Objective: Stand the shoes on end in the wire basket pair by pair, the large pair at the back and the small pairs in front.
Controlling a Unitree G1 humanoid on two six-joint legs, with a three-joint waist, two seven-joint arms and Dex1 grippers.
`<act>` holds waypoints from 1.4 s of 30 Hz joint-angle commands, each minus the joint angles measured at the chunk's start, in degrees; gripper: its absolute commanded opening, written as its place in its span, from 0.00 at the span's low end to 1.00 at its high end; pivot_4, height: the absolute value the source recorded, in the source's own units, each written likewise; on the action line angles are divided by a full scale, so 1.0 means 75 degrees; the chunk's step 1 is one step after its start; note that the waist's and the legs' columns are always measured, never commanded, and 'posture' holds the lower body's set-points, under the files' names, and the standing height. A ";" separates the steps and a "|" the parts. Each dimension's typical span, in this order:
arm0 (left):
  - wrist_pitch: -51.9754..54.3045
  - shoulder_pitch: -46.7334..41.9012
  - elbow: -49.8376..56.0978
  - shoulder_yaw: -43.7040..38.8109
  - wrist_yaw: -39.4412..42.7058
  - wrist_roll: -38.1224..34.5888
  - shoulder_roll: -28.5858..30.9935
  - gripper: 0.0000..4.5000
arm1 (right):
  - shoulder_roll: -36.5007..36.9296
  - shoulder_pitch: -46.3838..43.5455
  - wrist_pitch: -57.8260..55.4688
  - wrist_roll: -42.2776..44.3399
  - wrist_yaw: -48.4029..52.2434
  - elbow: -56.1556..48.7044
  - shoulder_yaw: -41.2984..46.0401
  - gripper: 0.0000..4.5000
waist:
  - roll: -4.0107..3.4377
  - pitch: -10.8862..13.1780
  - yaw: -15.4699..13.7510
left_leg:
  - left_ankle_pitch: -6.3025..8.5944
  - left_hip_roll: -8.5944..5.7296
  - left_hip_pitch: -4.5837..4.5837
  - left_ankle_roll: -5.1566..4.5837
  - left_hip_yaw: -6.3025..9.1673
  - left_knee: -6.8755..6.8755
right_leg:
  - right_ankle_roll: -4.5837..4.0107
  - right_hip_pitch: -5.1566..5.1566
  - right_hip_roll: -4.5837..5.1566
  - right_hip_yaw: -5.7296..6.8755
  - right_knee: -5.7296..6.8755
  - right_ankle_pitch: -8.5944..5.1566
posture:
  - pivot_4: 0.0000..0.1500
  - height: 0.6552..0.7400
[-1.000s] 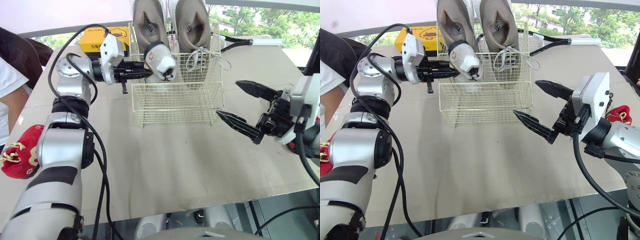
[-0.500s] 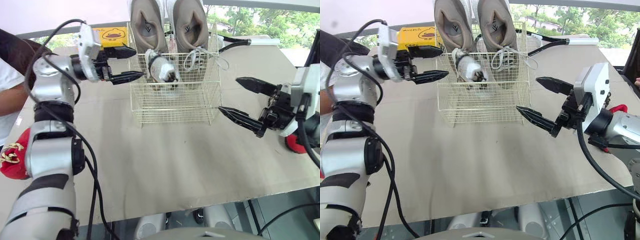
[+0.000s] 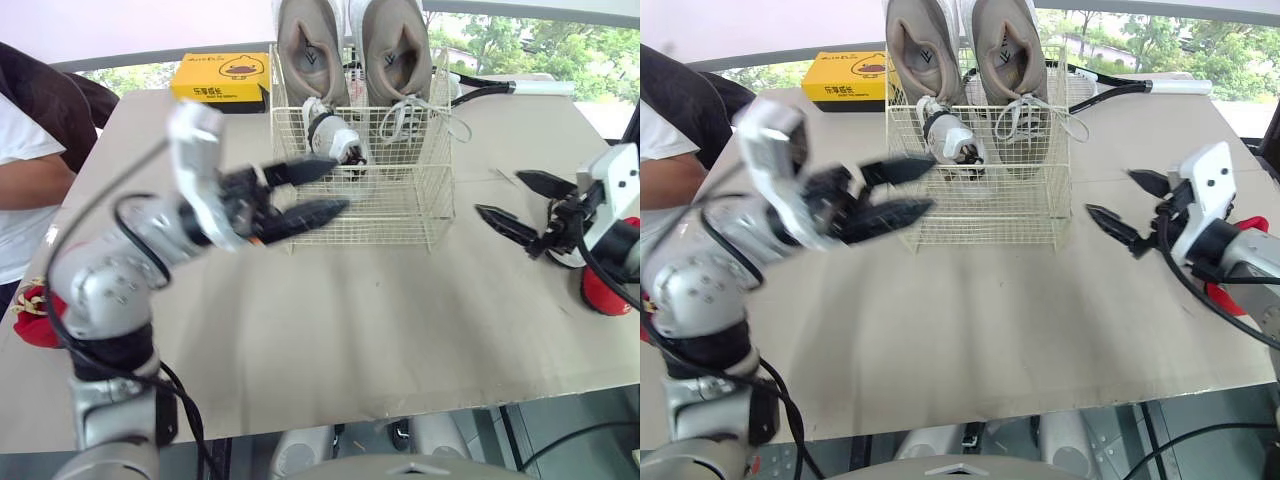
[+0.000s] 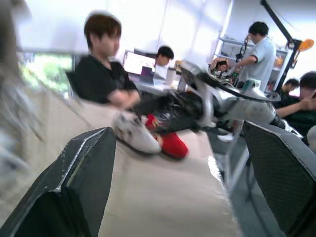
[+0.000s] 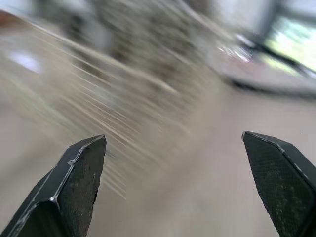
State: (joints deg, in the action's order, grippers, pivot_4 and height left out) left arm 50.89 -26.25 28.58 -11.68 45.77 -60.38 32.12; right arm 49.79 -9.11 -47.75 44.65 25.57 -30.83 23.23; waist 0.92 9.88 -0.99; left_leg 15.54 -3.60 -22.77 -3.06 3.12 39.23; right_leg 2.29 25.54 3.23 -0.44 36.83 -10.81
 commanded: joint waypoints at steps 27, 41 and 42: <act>-0.0637 -0.0060 0.0984 0.2015 -0.0603 0.1574 0.0072 0.98 | 0.0871 -0.5154 -0.0872 -0.3530 0.0913 0.8906 -0.3029 0.95 | -0.0004 0.0002 0.0069 | 0.0036 0.0055 0.0088 -0.0064 -0.0149 -0.0016 | 0.0006 -0.0085 -0.0059 -0.0114 -0.0119 0.0017 | 1.00 1.00; -0.0606 -0.0353 0.0828 0.2093 -0.0419 0.1554 0.0257 1.00 | 0.0279 -0.5478 0.0066 -0.4447 0.1898 0.9830 -0.2993 0.00 | -0.0003 0.0000 0.0091 | 0.0041 0.0054 0.0093 -0.0068 -0.0152 -0.0016 | 0.0011 -0.0092 -0.0056 -0.0123 -0.0128 0.0022 | 1.00 1.00; -0.0605 -0.0381 0.0791 0.2077 -0.0396 0.1549 0.0257 1.00 | 0.0355 -0.5233 -0.0029 -0.4267 0.1826 0.9172 -0.2653 0.00 | -0.0003 0.0000 0.0083 | 0.0040 0.0055 0.0093 -0.0067 -0.0151 -0.0017 | 0.0011 -0.0091 -0.0057 -0.0123 -0.0128 0.0022 | 1.00 1.00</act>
State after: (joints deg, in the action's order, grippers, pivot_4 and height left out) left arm 47.28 -28.21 33.84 4.75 42.24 -48.52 33.77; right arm 51.01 -49.99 -46.92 10.68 39.34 44.62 -0.45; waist 0.89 9.88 -0.37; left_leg 15.85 -3.19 -22.09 -3.56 2.03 39.09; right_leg 2.38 24.86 2.80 -1.31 35.88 -10.64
